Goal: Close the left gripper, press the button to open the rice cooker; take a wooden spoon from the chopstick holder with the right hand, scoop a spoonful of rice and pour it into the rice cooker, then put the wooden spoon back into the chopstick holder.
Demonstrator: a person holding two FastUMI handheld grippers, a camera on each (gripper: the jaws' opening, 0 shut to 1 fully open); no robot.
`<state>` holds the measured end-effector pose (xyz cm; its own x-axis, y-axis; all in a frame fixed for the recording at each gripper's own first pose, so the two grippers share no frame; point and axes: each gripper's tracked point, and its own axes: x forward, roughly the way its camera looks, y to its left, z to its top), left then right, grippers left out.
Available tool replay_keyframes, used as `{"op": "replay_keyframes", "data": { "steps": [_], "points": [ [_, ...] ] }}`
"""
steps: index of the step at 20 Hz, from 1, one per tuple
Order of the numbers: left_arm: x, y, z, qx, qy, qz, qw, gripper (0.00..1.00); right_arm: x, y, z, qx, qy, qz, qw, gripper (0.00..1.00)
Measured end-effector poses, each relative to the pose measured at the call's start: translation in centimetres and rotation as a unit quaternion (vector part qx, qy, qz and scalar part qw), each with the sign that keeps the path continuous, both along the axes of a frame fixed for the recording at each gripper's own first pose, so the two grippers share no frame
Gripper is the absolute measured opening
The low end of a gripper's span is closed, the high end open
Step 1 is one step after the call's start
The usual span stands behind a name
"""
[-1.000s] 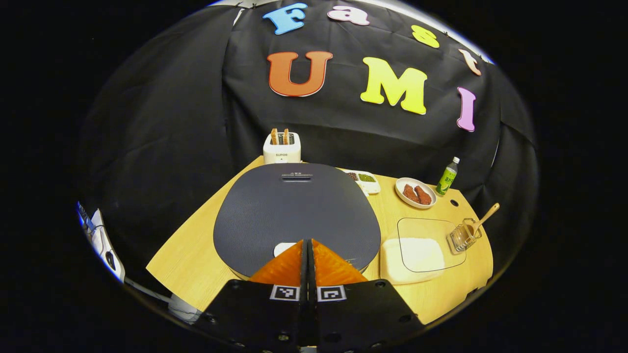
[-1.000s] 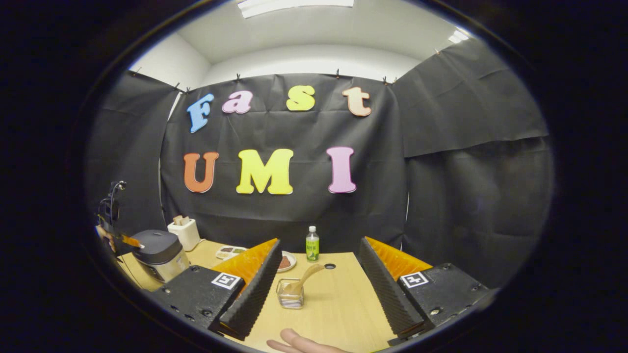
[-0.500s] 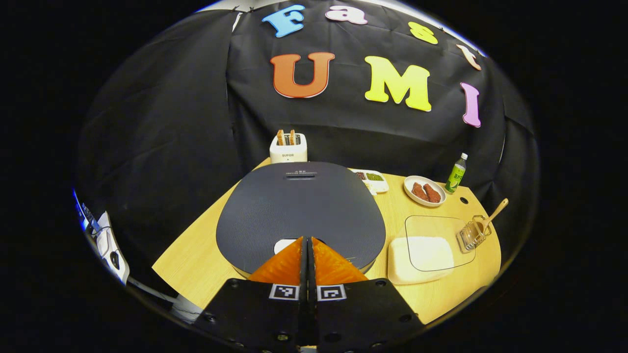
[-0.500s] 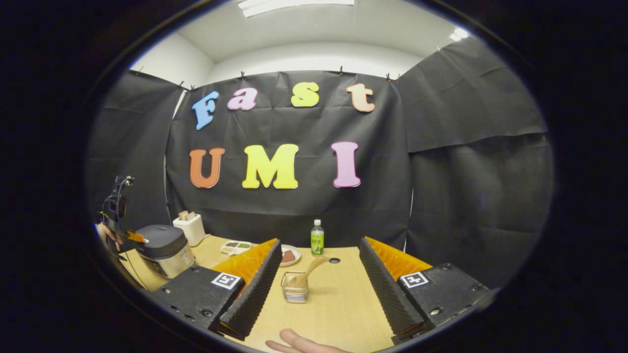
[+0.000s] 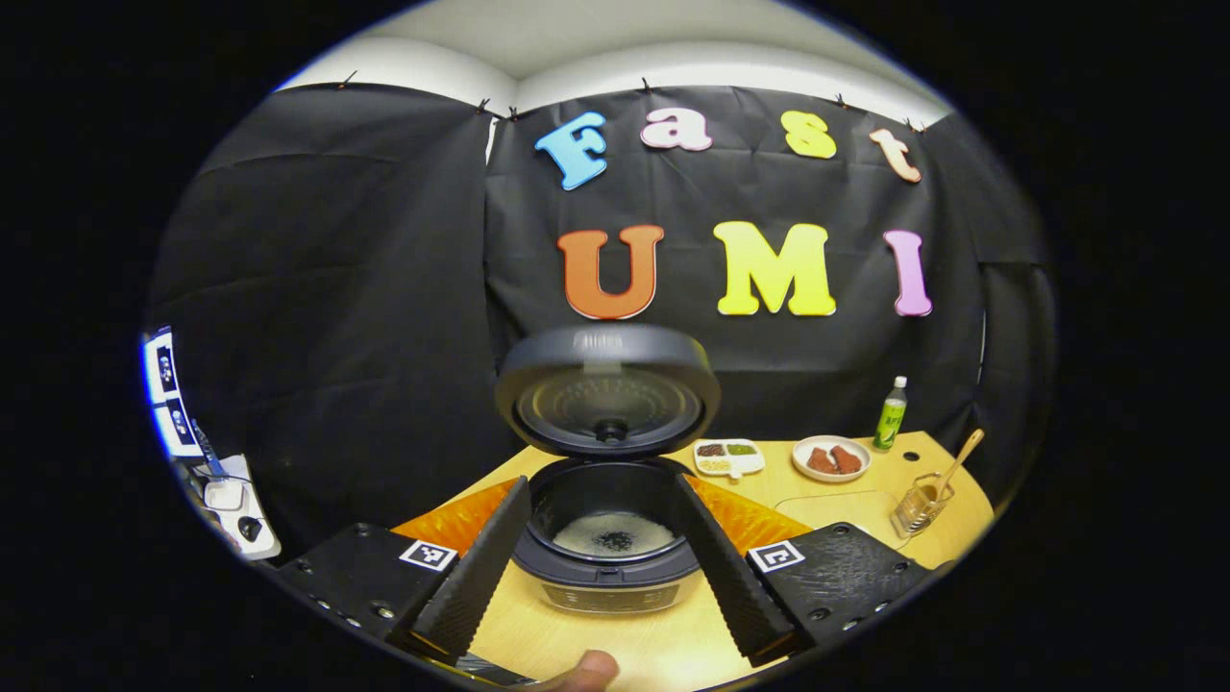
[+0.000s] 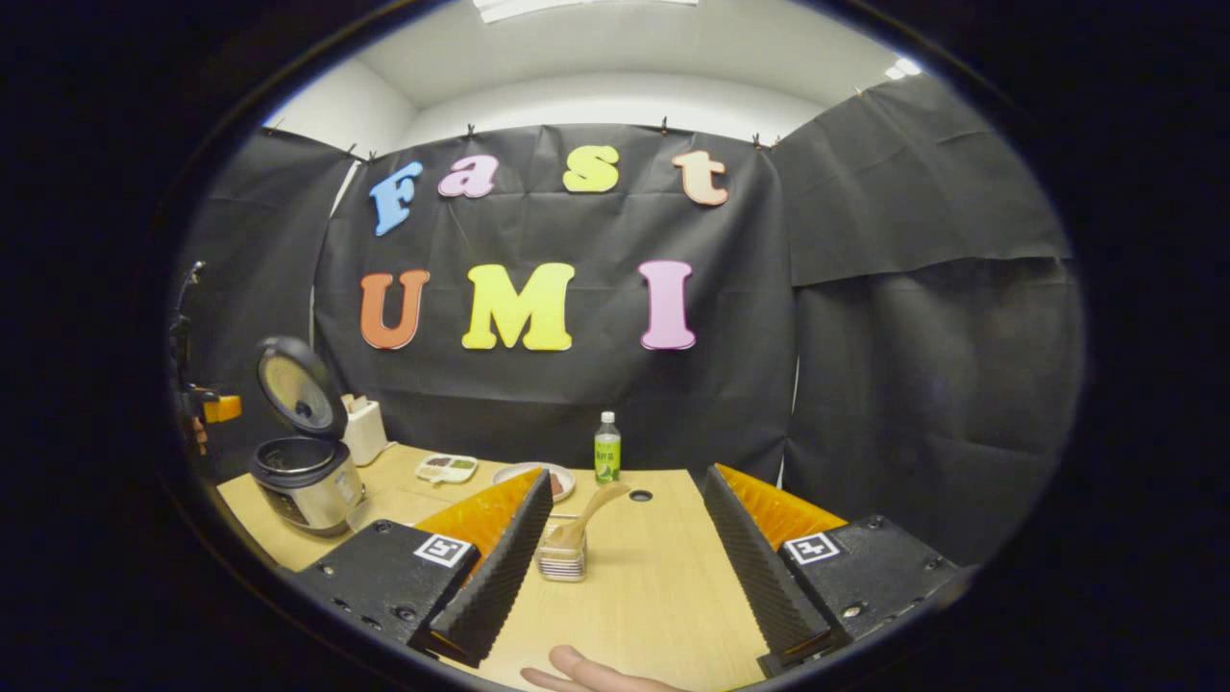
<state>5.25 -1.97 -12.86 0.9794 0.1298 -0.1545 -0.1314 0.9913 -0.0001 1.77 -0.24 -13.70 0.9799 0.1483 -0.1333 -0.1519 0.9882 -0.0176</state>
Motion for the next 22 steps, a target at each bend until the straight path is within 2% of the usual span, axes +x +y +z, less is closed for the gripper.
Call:
{"op": "replay_keyframes", "data": {
  "steps": [1, 2, 3, 4, 5, 7, 8, 9, 10, 11, 15, 16, 17, 18, 19, 21, 22],
  "points": [
    [-0.8, -0.3, 0.3, -0.02, -0.007, -0.003, 1.0, 0.95, 0.3, -0.1, -0.2, 0.0, 0.0, -0.003, 1.0, 0.94],
    [-1.3, -0.8, 0.3, -0.031, -0.012, -0.012, 0.999, 0.85, 0.7, -0.4, -0.2, 0.003, -0.001, -0.01, 1.0, 0.97],
    [-2.0, -1.0, 0.4, -0.037, -0.014, -0.015, 0.999, 0.95, 1.3, -0.5, -0.1, 0.009, -0.006, -0.015, 1.0, 1.0],
    [-2.4, -0.9, 0.7, -0.036, -0.016, -0.018, 0.999, 0.95, 1.7, -0.5, -0.2, 0.01, -0.007, -0.018, 1.0, 0.94],
    [-3.1, -1.4, 0.6, -0.036, -0.013, -0.026, 0.999, 0.94, 2.3, -0.5, -0.8, 0.013, -0.004, -0.02, 1.0, 1.0],
    [-4.3, -2.0, 0.9, -0.029, -0.02, -0.035, 0.999, 0.95, 3.5, -0.3, -2.0, 0.027, 0.01, -0.02, 0.999, 1.0],
    [-5.0, -2.2, 1.7, -0.014, -0.033, -0.038, 0.999, 0.95, 4.1, 0.0, -2.8, 0.032, 0.02, -0.019, 0.999, 0.94],
    [-5.7, -2.3, 2.0, 0.001, -0.041, -0.039, 0.998, 0.95, 4.8, 0.2, -3.6, 0.036, 0.027, -0.018, 0.999, 1.0],
    [-6.6, -2.3, 2.2, 0.012, -0.047, -0.036, 0.998, 0.94, 5.6, 0.4, -4.4, 0.039, 0.029, -0.02, 0.999, 0.94],
    [-7.5, -2.8, 2.6, 0.02, -0.055, -0.036, 0.998, 0.95, 6.5, 0.7, -5.3, 0.038, 0.033, -0.022, 0.999, 1.0],
    [-11.0, -3.7, 4.3, 0.042, -0.093, -0.042, 0.994, 0.94, 9.1, 2.4, -9.0, 0.021, 0.05, -0.017, 0.998, 1.0],
    [-11.6, -3.8, 4.0, 0.043, -0.092, -0.043, 0.994, 0.94, 9.7, 2.9, -9.4, 0.034, 0.048, -0.016, 0.998, 0.94],
    [-12.4, -4.1, 3.6, 0.039, -0.091, -0.047, 0.994, 0.94, 10.3, 3.4, -10.0, 0.047, 0.051, -0.017, 0.997, 0.94],
    [-13.0, -4.2, 3.4, 0.035, -0.093, -0.049, 0.994, 0.94, 11.1, 3.7, -11.0, 0.059, 0.06, -0.02, 0.996, 1.0],
    [-13.5, -4.2, 3.1, 0.033, -0.094, -0.05, 0.994, 0.94, 11.8, 4.0, -12.3, 0.071, 0.073, -0.023, 0.995, 0.94],
    [-14.2, -3.4, 2.6, 0.027, -0.093, -0.04, 0.994, 0.94, 13.3, 5.2, -14.2, 0.086, 0.095, -0.015, 0.992, 0.94],
    [-14.6, -3.3, 2.5, 0.022, -0.098, -0.037, 0.994, 0.94, 13.9, 6.1, -14.8, 0.096, 0.104, 0.0, 0.99, 1.0]
  ]
}}
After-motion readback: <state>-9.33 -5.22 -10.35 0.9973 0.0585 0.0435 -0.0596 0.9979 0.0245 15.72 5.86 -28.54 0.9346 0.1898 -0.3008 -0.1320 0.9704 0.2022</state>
